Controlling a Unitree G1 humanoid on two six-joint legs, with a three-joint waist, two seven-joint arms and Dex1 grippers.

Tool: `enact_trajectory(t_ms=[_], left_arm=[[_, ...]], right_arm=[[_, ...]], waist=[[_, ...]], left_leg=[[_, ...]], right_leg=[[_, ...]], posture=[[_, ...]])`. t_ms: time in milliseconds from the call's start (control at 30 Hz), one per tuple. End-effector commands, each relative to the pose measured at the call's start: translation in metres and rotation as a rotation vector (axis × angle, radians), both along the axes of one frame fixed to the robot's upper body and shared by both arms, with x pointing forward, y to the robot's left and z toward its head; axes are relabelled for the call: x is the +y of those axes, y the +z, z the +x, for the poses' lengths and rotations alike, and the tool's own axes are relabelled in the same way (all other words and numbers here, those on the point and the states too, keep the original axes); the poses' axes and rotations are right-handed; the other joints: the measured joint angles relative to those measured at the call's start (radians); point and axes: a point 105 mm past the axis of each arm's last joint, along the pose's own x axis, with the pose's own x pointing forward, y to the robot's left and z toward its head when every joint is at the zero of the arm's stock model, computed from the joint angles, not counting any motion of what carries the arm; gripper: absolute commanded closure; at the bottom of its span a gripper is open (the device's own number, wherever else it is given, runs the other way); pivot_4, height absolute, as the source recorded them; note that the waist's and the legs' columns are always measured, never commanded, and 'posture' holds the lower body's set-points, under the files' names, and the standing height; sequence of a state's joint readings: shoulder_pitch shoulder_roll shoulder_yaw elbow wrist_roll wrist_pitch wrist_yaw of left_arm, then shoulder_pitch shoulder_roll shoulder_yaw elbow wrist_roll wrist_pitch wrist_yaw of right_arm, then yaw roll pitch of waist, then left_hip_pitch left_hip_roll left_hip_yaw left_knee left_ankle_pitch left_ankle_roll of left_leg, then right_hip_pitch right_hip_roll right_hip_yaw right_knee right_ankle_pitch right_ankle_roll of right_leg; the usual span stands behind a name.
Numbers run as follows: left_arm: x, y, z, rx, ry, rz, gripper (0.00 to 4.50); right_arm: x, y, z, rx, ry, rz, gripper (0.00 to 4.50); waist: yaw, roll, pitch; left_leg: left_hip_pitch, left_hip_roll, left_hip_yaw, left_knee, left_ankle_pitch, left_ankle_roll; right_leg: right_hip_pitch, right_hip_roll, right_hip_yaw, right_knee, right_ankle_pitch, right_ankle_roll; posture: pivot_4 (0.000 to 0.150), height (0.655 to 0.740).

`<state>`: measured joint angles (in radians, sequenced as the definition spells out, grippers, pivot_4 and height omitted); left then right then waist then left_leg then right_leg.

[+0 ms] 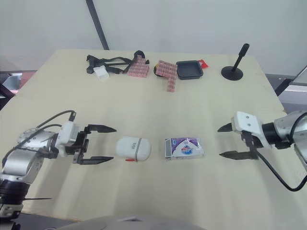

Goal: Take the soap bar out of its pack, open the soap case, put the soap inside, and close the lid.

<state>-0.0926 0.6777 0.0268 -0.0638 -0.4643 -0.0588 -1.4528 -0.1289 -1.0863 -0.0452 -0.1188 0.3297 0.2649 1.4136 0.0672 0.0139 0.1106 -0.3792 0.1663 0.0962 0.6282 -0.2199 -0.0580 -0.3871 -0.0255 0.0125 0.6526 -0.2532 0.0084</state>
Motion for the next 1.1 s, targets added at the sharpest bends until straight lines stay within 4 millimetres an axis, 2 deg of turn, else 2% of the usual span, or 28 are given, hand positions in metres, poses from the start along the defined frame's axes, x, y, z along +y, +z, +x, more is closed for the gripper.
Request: enact_trajectory(t_ms=[33, 233, 733, 1100], left_arm=[[-0.003, 0.004, -0.005, -0.037, -0.026, -0.006, 0.01], [-0.007, 0.003, -0.009, -0.040, -0.046, -0.008, 0.01], [-0.013, -0.002, -0.002, -0.060, -0.022, 0.020, 0.01], [-0.013, -0.003, -0.001, -0.054, -0.020, 0.026, 0.01]], right_arm=[[0.014, 0.006, 0.001, -0.042, 0.052, 0.021, 0.00], [0.028, -0.002, 0.002, -0.057, 0.114, 0.017, 0.00], [0.055, -0.011, 0.011, -0.083, 0.182, 0.032, 0.00], [0.061, -0.012, 0.013, -0.089, 0.203, 0.021, 0.00]], waist=[[0.000, 0.000, 0.000], [0.001, 0.000, 0.000], [-0.001, 0.000, 0.000], [-0.002, 0.000, 0.000]], left_leg=[[0.000, 0.000, 0.000, 0.000, 0.000, 0.000], [0.000, 0.000, 0.001, 0.000, 0.000, 0.000], [-0.001, 0.000, 0.001, 0.000, 0.000, 0.000], [-0.001, 0.000, 0.001, 0.000, 0.000, 0.000]], right_leg=[[0.000, 0.000, 0.000, 0.000, 0.000, 0.000], [-0.001, 0.000, 0.000, 0.001, 0.000, 0.000], [-0.002, 0.000, 0.000, 0.002, 0.000, 0.000], [-0.002, 0.000, 0.000, 0.002, 0.000, 0.000]], posture=[[0.150, 0.7400], [0.150, 0.7400], [0.150, 0.7400], [0.150, 0.7400]])
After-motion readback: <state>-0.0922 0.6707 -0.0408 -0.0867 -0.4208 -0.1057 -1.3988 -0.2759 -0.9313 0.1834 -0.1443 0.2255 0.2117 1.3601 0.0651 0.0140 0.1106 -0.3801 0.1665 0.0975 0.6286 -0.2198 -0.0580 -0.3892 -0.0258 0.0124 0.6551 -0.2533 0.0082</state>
